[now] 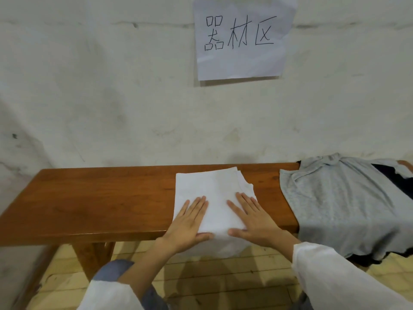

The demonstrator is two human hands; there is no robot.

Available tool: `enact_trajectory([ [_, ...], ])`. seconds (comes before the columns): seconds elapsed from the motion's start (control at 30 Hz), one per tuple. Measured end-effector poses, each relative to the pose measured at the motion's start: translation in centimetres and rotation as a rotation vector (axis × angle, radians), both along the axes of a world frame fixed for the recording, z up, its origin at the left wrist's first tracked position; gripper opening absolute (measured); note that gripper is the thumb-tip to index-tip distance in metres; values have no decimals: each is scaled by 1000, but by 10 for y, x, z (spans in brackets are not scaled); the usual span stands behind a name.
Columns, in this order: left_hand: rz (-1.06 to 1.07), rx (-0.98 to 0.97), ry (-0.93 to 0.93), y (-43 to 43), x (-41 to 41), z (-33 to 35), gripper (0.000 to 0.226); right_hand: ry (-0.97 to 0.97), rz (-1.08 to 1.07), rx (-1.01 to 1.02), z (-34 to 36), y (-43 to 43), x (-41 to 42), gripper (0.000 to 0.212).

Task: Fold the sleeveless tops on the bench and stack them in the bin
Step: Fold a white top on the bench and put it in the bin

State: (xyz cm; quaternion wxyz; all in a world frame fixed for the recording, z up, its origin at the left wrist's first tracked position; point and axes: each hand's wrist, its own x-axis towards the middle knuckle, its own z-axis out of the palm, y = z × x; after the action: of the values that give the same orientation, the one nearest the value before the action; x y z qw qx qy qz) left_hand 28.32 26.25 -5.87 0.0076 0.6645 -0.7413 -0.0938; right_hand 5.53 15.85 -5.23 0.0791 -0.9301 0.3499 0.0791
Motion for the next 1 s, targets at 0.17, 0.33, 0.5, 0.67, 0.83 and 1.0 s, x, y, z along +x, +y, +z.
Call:
enact_trajectory([
  [0.17,-42,7,-108,4,-3,7,92,60,5,-68,4,8,1,96],
  [0.33,-80,30,-161,5,-1,12,85,82,-24,-79,6,19,0,90],
  [0.5,-93,96,-85,9,-3,33,64,121,-29,28,25,23,-1,88],
  [0.67,17,167,284,0,9,76,26,-114,-158,314,67,24,-7,37],
  [0.83,-110,372,415,-2,19,126,29,-158,-183,469,109,10,-16,43],
  [1.0,-51,288,391,-17,26,150,28,-38,-146,391,140,-6,-8,25],
])
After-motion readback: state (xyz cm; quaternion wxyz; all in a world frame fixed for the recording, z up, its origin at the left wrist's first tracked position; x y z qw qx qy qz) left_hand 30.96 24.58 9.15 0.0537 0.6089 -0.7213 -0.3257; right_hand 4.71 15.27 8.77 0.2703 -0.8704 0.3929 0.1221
